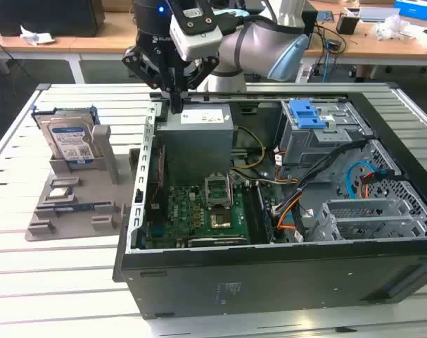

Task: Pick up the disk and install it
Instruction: 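Reach for the disk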

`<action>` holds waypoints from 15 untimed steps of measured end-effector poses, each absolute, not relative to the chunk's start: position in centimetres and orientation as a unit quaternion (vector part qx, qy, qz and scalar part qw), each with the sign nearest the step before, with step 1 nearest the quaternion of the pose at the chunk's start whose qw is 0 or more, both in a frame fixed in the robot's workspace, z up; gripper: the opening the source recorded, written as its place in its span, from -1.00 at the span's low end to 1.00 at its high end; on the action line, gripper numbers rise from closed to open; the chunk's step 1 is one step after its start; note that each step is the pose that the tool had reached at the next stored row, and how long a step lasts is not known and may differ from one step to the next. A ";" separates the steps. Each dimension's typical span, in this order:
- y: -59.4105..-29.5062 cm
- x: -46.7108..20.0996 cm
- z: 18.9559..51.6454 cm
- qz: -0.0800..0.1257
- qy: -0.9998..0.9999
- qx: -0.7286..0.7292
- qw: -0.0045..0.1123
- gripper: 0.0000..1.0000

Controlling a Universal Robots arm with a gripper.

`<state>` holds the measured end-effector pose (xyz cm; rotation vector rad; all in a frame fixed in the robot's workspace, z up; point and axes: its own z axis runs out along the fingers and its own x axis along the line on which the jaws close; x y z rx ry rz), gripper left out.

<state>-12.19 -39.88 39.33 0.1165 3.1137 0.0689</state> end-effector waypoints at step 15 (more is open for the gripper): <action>-39.9 -16.5 39.3 0.022 0.999 0.037 0.013 -0.80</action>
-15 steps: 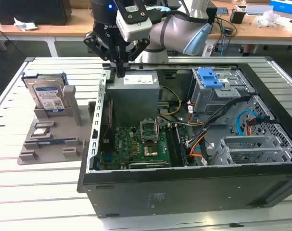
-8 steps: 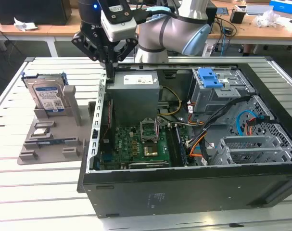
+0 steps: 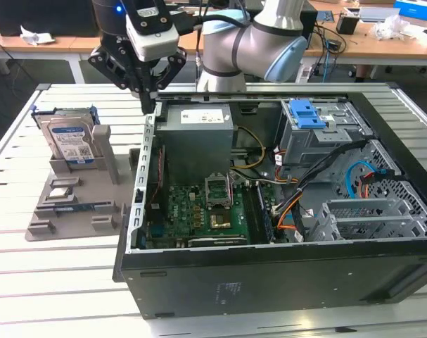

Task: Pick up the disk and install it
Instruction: 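Reach for the disk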

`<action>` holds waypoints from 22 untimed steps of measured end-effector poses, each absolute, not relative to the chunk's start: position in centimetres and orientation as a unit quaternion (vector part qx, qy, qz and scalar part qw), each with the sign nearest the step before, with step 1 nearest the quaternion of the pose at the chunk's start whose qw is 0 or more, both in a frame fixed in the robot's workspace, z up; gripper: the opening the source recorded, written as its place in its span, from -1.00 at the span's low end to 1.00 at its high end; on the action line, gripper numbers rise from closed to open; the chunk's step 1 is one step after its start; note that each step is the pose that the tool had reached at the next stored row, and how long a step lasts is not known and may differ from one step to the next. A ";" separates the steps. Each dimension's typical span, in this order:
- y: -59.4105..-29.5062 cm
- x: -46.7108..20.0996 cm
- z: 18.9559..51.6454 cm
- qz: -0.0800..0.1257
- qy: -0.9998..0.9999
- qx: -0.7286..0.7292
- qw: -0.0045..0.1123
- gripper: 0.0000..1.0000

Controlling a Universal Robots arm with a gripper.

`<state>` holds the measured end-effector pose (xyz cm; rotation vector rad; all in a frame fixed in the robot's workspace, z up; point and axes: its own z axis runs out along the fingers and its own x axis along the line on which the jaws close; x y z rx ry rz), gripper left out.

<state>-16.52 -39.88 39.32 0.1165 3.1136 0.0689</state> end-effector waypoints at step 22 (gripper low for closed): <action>-39.9 -19.6 39.3 0.022 0.999 0.037 0.012 -0.80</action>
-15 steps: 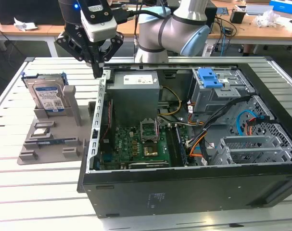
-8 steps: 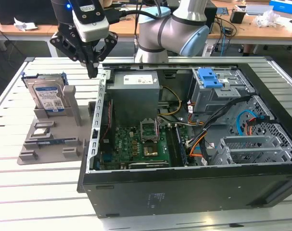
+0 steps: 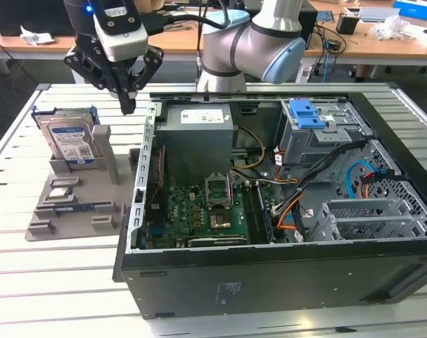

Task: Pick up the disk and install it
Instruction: 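Reach for the disk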

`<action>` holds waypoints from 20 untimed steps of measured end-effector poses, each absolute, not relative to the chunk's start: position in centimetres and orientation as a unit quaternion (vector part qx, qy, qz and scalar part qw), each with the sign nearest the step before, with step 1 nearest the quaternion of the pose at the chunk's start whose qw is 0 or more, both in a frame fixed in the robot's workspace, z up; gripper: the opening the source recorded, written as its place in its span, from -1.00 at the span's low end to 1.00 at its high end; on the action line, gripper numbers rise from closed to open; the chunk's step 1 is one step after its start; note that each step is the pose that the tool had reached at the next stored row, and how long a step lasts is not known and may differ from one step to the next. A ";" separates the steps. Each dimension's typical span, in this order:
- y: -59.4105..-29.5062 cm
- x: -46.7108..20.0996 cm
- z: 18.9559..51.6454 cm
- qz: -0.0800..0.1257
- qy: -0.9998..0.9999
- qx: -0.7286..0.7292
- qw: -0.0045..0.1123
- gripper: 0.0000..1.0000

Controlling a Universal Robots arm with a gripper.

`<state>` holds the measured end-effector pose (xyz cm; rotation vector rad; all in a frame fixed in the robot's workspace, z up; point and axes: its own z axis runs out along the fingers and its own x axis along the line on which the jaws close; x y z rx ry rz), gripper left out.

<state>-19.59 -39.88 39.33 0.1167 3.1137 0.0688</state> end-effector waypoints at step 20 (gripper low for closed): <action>-39.9 -23.1 39.3 0.022 0.999 0.037 0.013 -0.80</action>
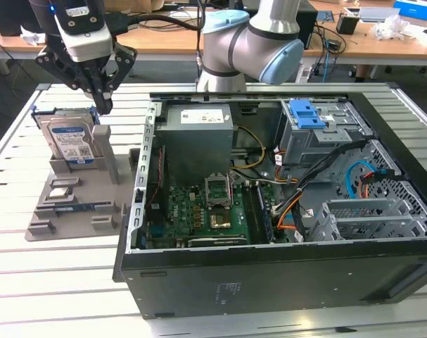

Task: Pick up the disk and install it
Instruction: 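Reach for the disk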

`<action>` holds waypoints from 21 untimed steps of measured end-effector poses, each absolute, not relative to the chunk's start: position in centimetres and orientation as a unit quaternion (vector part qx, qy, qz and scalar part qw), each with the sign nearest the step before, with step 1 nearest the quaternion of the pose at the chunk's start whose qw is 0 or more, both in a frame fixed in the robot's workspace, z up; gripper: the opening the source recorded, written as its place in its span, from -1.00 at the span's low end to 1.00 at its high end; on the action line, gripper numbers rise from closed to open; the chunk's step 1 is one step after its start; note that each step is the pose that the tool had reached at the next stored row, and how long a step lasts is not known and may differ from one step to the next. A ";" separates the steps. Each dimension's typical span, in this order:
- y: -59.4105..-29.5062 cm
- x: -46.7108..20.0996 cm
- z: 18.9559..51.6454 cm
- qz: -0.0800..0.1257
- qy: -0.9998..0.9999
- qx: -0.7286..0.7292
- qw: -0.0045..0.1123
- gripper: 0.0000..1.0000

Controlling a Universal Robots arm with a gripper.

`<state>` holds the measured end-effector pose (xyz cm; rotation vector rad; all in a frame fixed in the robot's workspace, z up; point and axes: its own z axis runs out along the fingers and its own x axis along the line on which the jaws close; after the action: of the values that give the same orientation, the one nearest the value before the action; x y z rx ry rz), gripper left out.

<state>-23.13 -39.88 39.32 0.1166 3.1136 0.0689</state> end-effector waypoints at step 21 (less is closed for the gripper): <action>-39.9 -26.6 39.3 0.022 0.999 0.037 0.013 -0.80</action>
<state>-26.62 -39.88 39.32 0.1165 3.1136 0.0689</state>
